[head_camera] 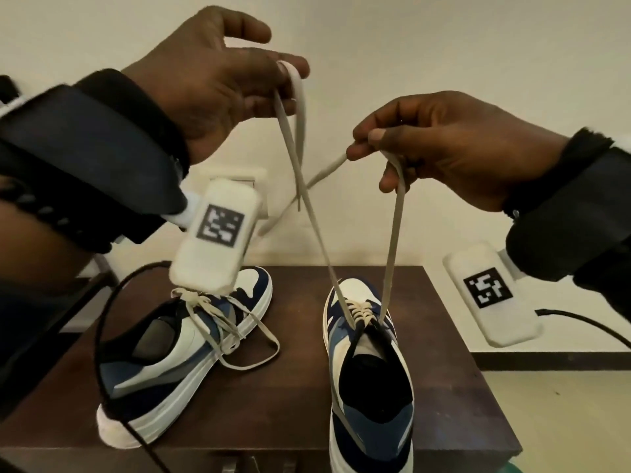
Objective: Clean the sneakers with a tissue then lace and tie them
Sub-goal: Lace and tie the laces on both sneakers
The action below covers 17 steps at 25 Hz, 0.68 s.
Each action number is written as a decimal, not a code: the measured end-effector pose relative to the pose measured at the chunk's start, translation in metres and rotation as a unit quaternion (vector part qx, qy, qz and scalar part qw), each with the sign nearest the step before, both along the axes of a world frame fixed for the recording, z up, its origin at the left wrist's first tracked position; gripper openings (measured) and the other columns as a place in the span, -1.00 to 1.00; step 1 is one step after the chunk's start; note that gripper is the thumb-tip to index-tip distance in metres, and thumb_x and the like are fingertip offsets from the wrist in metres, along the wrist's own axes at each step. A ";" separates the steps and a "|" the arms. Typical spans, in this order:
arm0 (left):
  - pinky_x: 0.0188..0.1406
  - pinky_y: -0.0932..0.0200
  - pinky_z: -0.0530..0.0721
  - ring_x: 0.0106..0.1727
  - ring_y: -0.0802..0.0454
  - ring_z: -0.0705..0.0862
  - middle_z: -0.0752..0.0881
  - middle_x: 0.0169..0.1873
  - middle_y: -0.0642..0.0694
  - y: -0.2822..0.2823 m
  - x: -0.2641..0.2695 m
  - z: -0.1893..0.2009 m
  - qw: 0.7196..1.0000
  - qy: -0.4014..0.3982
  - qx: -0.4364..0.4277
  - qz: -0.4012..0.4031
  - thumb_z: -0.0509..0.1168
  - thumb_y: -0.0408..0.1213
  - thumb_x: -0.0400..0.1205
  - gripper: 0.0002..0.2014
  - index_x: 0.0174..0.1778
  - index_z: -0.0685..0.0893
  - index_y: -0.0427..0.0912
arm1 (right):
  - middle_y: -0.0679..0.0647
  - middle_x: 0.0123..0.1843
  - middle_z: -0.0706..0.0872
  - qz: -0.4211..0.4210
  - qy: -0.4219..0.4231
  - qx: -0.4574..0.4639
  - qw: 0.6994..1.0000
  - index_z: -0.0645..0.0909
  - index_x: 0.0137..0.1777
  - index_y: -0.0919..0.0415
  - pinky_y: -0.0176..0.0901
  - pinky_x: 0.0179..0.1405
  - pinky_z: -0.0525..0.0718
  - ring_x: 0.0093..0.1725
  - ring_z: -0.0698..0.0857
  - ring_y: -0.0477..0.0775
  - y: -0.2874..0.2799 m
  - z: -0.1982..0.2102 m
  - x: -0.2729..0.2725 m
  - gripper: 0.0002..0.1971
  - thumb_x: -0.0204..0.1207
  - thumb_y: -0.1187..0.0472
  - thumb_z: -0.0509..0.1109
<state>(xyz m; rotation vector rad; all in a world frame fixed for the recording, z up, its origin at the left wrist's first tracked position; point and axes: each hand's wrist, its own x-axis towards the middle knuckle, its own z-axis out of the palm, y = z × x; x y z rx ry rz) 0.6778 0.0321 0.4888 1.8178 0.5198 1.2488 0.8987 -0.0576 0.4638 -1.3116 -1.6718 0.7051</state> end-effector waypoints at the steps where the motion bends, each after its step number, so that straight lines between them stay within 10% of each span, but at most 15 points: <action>1: -0.11 0.19 0.71 -0.15 0.02 0.78 0.74 -0.09 -0.19 0.002 -0.005 0.006 1.000 -0.012 -0.001 0.016 0.26 -0.52 0.63 -0.79 0.14 0.45 -0.31 | 0.08 0.07 0.80 -0.011 0.005 0.000 1.000 0.60 0.21 0.28 -0.08 -0.19 0.70 -0.32 0.74 0.02 0.001 -0.001 0.000 -0.79 0.64 0.27 0.28; 3: -0.13 0.27 0.70 -0.23 0.13 0.76 0.71 -0.15 -0.12 0.002 -0.015 0.015 0.997 0.021 0.033 0.071 0.21 -0.42 0.69 -0.98 -0.03 0.51 -0.23 | 0.05 0.06 0.80 -0.026 -0.007 -0.008 1.000 0.62 0.20 0.25 -0.10 -0.21 0.68 -0.34 0.73 -0.01 0.003 -0.005 -0.002 -0.80 0.64 0.25 0.28; 8: -0.45 0.34 0.64 -0.48 0.19 0.66 0.61 -0.34 -0.01 -0.001 -0.012 0.035 0.979 0.129 0.013 0.157 -0.14 -0.12 0.81 -0.64 -0.15 0.49 -0.10 | -0.22 -0.01 0.78 0.067 -0.187 -0.087 0.976 0.66 0.21 0.07 -0.14 -0.06 0.70 -0.31 0.70 -0.10 -0.002 -0.011 -0.026 -0.66 0.59 -0.09 0.26; 12: -0.45 0.36 0.65 -0.49 0.22 0.69 0.63 -0.33 0.00 -0.005 0.002 0.052 0.982 0.148 0.009 0.115 -0.11 -0.22 0.78 -0.70 -0.17 0.47 -0.09 | 0.00 0.02 0.79 0.122 -0.196 -0.099 0.968 0.62 0.19 0.13 -0.18 -0.27 0.68 -0.44 0.63 -0.14 0.009 -0.027 -0.058 -0.68 0.58 -0.05 0.31; 17: -0.12 0.18 0.73 -0.03 0.02 0.77 0.80 -0.25 -0.06 0.005 0.005 0.055 0.959 0.263 -0.069 0.081 -0.07 0.09 0.75 -0.51 0.03 0.55 -0.28 | 0.13 -0.05 0.79 0.174 -0.109 -0.077 0.976 0.64 0.15 0.30 -0.22 -0.33 0.61 -0.37 0.64 -0.05 0.012 -0.008 -0.061 -0.72 0.71 0.15 0.16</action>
